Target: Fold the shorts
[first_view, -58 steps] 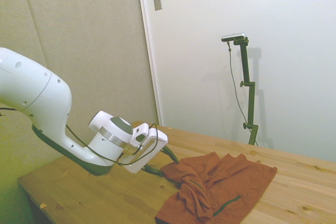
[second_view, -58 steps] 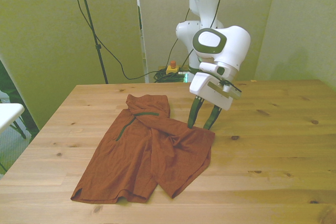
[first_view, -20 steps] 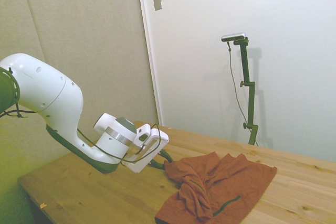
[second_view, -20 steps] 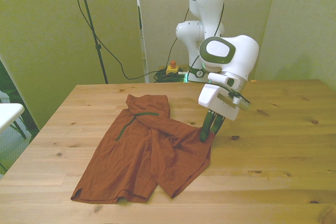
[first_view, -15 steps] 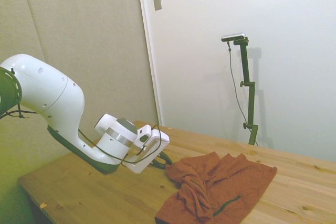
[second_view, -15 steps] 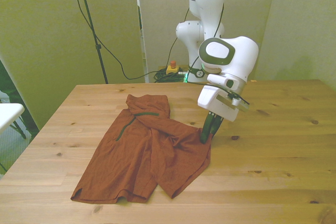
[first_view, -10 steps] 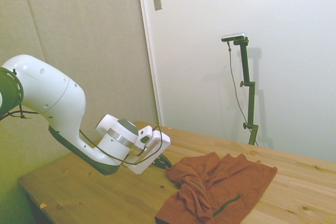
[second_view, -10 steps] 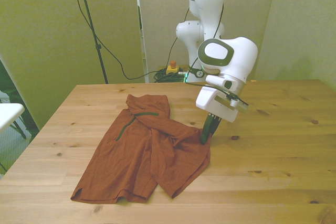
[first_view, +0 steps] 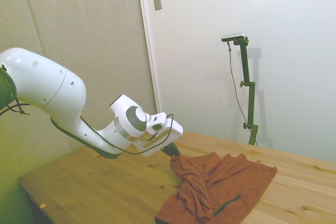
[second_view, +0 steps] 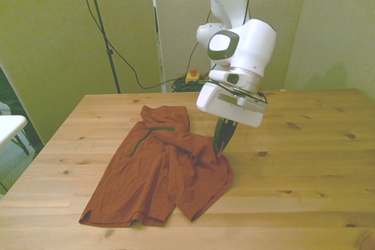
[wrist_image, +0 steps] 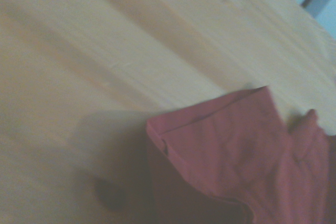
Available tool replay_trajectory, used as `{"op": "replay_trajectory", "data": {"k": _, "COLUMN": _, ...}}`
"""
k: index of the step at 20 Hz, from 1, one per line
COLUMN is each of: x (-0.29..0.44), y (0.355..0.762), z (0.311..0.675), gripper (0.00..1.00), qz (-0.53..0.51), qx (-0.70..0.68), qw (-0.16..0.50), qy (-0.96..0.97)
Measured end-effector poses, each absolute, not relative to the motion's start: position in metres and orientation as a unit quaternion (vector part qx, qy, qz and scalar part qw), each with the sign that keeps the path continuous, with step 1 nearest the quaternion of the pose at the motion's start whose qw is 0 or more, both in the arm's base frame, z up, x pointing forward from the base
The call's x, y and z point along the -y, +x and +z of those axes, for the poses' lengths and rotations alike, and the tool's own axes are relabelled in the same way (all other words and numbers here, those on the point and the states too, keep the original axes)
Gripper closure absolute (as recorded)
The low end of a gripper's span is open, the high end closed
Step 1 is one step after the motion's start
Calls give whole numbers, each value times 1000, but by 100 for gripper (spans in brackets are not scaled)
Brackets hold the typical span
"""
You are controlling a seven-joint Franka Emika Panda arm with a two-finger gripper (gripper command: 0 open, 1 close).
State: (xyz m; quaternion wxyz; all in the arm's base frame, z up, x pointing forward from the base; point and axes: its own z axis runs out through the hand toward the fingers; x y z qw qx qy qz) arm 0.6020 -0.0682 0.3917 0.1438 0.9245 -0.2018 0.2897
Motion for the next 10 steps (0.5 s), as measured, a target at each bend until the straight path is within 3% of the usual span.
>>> {"op": "replay_trajectory", "data": {"k": 4, "x": 120, "y": 619, "z": 431, "gripper": 100, "qz": 302, "qx": 244, "qw": 134, "qy": 912}}
{"op": "replay_trajectory", "data": {"k": 10, "x": 174, "y": 649, "z": 438, "gripper": 100, "qz": 300, "qx": 287, "qw": 125, "qy": 901}}
